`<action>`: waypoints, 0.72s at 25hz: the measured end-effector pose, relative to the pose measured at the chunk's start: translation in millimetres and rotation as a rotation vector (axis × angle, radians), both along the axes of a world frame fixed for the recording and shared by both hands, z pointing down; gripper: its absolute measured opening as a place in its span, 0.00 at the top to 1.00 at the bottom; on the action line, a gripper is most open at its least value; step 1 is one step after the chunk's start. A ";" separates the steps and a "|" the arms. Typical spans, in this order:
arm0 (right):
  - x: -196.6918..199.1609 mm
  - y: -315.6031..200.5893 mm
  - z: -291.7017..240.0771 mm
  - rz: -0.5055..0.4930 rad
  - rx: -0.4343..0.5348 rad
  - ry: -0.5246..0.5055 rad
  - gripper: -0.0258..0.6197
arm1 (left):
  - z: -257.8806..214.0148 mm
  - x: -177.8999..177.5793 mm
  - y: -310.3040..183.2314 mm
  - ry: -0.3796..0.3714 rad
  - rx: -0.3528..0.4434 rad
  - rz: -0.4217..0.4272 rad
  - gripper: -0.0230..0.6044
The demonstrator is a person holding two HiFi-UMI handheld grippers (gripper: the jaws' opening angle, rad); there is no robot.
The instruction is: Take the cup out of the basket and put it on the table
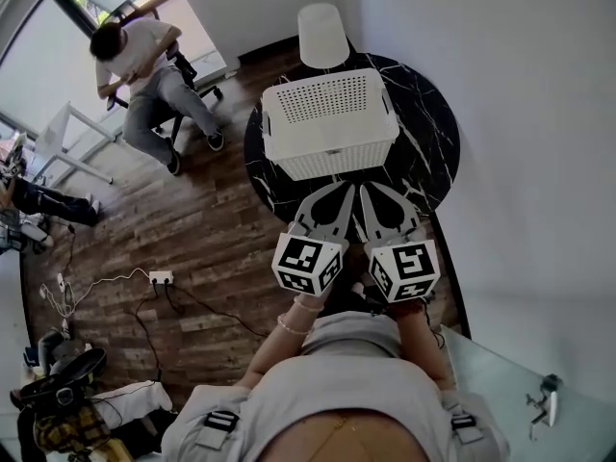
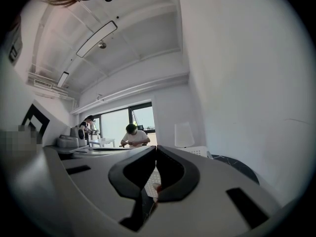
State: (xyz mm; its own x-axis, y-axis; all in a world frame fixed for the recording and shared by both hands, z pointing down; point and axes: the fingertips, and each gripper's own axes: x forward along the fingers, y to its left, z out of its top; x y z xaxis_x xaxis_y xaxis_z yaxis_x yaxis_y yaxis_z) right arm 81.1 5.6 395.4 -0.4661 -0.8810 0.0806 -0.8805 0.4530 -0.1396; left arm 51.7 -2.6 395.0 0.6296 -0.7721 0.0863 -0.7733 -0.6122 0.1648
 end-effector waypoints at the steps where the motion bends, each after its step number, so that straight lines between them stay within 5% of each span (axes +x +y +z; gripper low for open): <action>1: 0.7 -3.3 0.0 0.004 0.000 0.000 0.94 | 0.0 0.9 -3.3 0.000 0.001 0.004 0.95; 18: -20.6 -86.0 4.1 0.043 -0.012 0.012 0.94 | 2.5 -20.5 -87.0 0.018 -0.012 0.041 0.96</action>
State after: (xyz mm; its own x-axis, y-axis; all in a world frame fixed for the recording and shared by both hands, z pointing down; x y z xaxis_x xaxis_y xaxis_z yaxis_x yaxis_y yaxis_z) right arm 60.5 -80.4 399.4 -0.4265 -0.8993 0.0968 -0.9009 0.4129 -0.1339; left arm 31.2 -89.7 397.5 0.6622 -0.7447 0.0838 -0.7445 -0.6411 0.1860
